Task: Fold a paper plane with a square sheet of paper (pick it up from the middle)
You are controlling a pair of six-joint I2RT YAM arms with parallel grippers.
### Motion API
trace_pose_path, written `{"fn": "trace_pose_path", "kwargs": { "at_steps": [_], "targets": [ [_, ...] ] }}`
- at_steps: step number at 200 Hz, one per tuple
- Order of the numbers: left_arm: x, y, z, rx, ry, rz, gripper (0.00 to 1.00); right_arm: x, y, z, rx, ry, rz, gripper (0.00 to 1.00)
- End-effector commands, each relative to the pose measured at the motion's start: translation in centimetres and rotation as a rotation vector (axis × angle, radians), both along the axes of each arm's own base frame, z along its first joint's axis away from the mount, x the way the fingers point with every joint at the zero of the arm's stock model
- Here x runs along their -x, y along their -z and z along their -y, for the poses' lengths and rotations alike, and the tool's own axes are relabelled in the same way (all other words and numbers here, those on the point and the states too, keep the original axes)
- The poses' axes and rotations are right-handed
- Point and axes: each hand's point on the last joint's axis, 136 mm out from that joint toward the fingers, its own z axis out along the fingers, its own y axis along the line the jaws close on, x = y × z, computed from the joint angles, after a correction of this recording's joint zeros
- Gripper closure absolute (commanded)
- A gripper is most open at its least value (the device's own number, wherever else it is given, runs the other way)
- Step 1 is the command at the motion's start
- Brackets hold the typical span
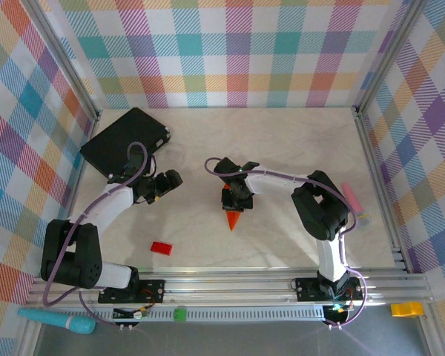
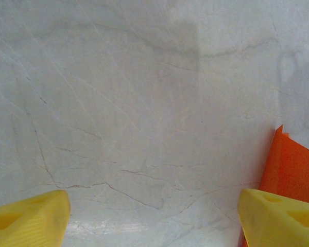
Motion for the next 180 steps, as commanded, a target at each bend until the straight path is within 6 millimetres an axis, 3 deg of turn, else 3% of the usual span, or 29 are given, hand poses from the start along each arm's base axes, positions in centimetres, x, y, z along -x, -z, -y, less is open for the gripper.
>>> {"fn": "trace_pose_path", "kwargs": {
  "at_steps": [1, 30, 76, 134, 180],
  "targets": [
    [0.1, -1.0, -1.2, -0.029, -0.033, 0.022, 0.11, 0.0, -0.3, 0.5, 0.038, 0.013, 0.008, 0.93],
    [0.4, -2.1, -2.2, -0.067, -0.058, 0.065, 0.05, -1.6, -1.8, 1.1, 0.052, -0.008, 0.072, 0.95],
    [1.0, -3.1, -2.5, -0.079, -0.056, 0.1, 0.0, -7.0, -4.6, 1.1, 0.015, -0.14, 0.152, 0.95],
    [0.7, -3.2, -2.1, -0.07, -0.031, 0.08, 0.0, -12.7, -4.4, 4.2, 0.029, -0.149, 0.123, 0.93],
    [0.4, -2.2, -1.4, -0.041, -0.017, 0.044, 0.0, -15.3, -2.7, 6.4, 0.038, -0.107, 0.099, 0.91]
  ]
}}
